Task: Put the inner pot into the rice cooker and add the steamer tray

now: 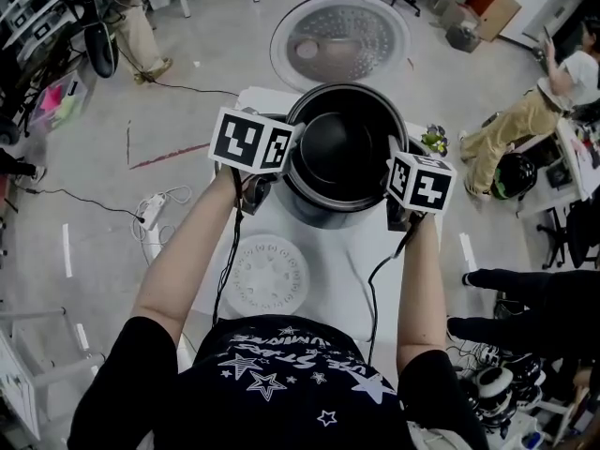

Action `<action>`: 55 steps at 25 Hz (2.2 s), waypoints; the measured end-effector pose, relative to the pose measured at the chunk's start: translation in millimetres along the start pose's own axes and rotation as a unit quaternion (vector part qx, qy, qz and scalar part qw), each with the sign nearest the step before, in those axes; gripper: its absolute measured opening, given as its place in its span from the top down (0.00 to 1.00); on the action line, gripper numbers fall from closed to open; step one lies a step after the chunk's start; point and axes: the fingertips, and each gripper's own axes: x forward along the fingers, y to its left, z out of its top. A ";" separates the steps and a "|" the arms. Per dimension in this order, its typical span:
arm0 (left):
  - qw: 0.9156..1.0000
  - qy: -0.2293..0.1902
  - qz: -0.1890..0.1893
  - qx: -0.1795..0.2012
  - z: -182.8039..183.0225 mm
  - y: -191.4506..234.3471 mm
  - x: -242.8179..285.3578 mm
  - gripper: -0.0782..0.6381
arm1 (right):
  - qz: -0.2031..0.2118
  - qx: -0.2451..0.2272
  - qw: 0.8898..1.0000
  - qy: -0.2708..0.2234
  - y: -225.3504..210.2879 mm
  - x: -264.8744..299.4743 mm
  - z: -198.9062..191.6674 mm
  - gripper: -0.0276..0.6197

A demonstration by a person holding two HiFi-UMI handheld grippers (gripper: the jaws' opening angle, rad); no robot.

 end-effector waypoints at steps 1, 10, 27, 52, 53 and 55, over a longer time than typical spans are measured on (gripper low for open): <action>1.000 0.001 0.001 0.005 0.5 0.7 2.3 0.77 | 0.000 -0.008 1.000 0.003 -0.2 1.7 0.3 0.85; 1.000 0.025 0.005 -0.001 -1.9 12.4 22.9 0.79 | 0.009 -0.055 0.997 0.050 1.6 12.1 3.2 0.85; 0.992 0.090 0.043 0.079 -26.5 29.2 60.1 0.73 | 0.043 -0.074 0.987 0.138 -0.1 49.4 -29.2 0.81; 0.984 -0.017 0.123 0.129 -30.2 15.9 -38.6 0.44 | 0.087 -0.069 0.994 -0.013 41.3 -36.4 -3.3 0.48; 0.984 -0.020 0.127 0.125 -33.4 12.5 -44.8 0.44 | 0.093 -0.069 0.993 -0.018 44.2 -42.9 -3.8 0.48; 0.983 -0.026 0.137 0.120 -41.0 3.5 -57.8 0.45 | 0.109 -0.072 0.991 -0.028 51.7 -56.0 -5.8 0.48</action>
